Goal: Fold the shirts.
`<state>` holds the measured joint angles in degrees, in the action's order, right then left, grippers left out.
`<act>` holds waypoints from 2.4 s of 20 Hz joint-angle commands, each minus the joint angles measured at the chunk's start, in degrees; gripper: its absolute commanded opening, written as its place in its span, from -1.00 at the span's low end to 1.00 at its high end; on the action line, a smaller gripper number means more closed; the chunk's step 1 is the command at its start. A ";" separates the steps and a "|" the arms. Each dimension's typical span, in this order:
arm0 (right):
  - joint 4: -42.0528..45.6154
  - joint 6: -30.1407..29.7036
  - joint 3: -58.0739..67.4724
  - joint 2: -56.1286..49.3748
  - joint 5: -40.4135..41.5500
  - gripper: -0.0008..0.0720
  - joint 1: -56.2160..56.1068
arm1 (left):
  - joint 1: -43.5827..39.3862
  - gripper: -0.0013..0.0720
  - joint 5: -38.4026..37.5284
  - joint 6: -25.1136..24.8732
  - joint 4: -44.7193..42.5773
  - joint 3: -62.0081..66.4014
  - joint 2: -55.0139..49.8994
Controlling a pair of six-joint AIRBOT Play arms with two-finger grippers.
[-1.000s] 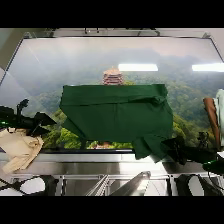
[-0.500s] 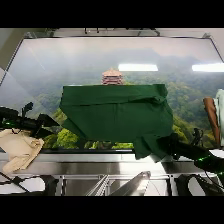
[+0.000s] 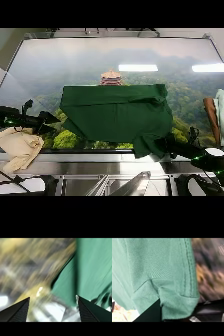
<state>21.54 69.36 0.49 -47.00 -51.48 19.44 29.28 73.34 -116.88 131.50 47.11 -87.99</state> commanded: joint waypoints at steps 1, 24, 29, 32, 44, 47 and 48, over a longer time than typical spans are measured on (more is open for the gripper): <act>-0.39 -0.46 0.00 -0.02 -0.02 -0.93 -0.20 | -4.00 0.94 -5.29 -2.27 2.03 -0.04 -3.30; -5.77 -3.63 0.00 -0.02 -1.44 -0.93 -0.20 | -10.49 0.21 10.32 -6.75 3.54 6.19 -11.23; -5.75 -3.65 0.00 -0.02 -1.44 -0.93 -0.20 | -10.49 0.00 13.68 -7.69 3.45 6.16 -11.23; -5.77 -4.13 0.00 -0.02 -1.44 -0.93 -0.20 | -10.51 -0.85 13.57 -9.77 3.45 6.16 -11.23; -5.97 -5.92 6.88 8.79 -10.25 -0.93 4.59 | -0.57 -0.90 23.96 -9.18 6.95 6.29 6.10; -5.25 -2.60 13.22 12.63 -17.97 -0.93 16.13 | 7.82 -0.90 22.86 -7.28 5.53 6.25 14.84; -4.46 -2.54 14.53 12.61 -20.50 -0.93 20.04 | 10.27 -0.90 22.08 -7.13 5.55 6.23 16.79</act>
<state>15.88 64.93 10.48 -36.86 -64.84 30.76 32.80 95.44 -125.38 136.99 53.34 -78.22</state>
